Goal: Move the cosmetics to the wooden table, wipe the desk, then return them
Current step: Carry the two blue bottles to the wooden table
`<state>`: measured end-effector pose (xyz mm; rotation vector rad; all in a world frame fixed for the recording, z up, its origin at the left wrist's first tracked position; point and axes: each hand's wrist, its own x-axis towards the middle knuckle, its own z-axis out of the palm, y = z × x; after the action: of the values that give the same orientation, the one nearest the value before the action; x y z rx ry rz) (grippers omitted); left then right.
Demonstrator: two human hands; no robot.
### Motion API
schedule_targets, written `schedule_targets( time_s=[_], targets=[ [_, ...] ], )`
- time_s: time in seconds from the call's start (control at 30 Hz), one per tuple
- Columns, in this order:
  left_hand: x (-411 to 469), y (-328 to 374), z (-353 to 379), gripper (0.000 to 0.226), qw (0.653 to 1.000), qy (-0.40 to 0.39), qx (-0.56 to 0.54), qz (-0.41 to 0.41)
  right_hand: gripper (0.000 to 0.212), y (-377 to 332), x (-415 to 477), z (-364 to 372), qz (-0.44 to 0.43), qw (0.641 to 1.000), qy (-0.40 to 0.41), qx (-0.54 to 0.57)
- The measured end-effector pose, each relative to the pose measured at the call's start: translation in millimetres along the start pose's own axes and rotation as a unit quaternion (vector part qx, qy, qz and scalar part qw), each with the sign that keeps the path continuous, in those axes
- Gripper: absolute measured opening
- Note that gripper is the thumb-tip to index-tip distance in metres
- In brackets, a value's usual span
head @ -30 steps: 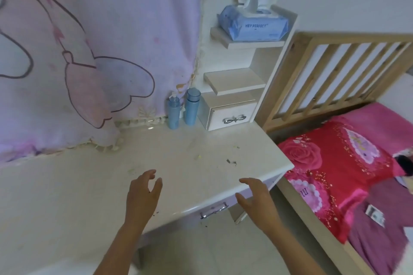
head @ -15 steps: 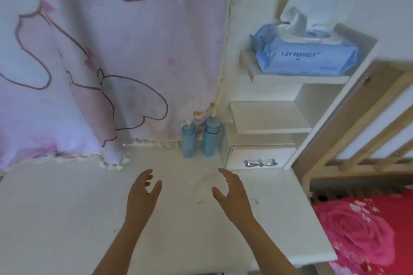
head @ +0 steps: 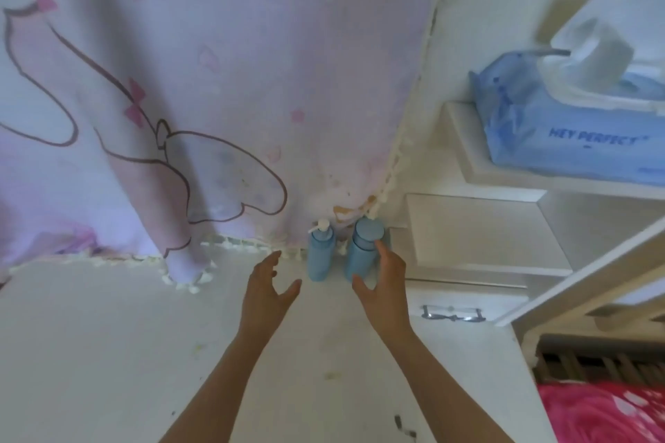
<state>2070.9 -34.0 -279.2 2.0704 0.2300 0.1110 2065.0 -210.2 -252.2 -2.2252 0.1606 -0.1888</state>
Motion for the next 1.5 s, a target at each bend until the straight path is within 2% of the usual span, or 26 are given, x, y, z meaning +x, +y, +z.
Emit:
schedule_targets(
  time_s=[0.17, 0.3, 0.57, 0.7, 0.8, 0.9, 1.07, 1.2, 1.5],
  targets=[
    [37.1, 8.3, 30.0, 0.062, 0.999, -0.032, -0.031, 0.023, 0.07, -7.2, 34.1, 19.5, 0.058, 0.997, 0.05, 0.022],
    [55.3, 7.5, 47.1, 0.047, 0.996, -0.062, -0.054, 0.044, 0.068, -3.3, 50.0, 31.1, 0.1, 0.991, 0.08, 0.031],
    [57.3, -1.8, 56.1, 0.061, 0.992, -0.09, -0.084, -0.013, 0.065, 6.7, 48.8, 35.7, 0.08, 0.988, 0.119, 0.053],
    [39.0, -3.6, 32.9, 0.055, 0.992, -0.059, -0.11, -0.006, 0.065, 7.3, 18.1, 34.8, 0.027, 0.995, 0.087, 0.048],
    [19.7, -7.1, 5.8, 0.055, 0.995, -0.013, -0.098, -0.001, 0.062, 0.0, 1.3, 33.2, 0.005, 0.995, 0.047, 0.082],
    [-4.4, -9.4, -25.8, 0.053, 0.995, 0.048, -0.088, 0.005, 0.068, -16.6, -7.3, 34.5, -0.037, 0.993, -0.011, 0.107],
    [-66.5, -10.1, -72.3, 0.057, 0.98, 0.173, -0.098, -0.017, 0.072, -59.3, -35.1, 34.4, -0.123, 0.973, -0.113, 0.161],
    [-143.8, -17.7, -95.5, 0.056, 0.95, 0.292, -0.099, -0.052, 0.075, -78.8, -78.9, 33.3, -0.183, 0.941, -0.207, 0.195],
    [-315.8, -45.9, -142.7, 0.063, 0.866, 0.463, -0.126, -0.14, 0.075, -105.6, -209.1, 53.5, -0.276, 0.851, -0.406, 0.184]
  ],
)
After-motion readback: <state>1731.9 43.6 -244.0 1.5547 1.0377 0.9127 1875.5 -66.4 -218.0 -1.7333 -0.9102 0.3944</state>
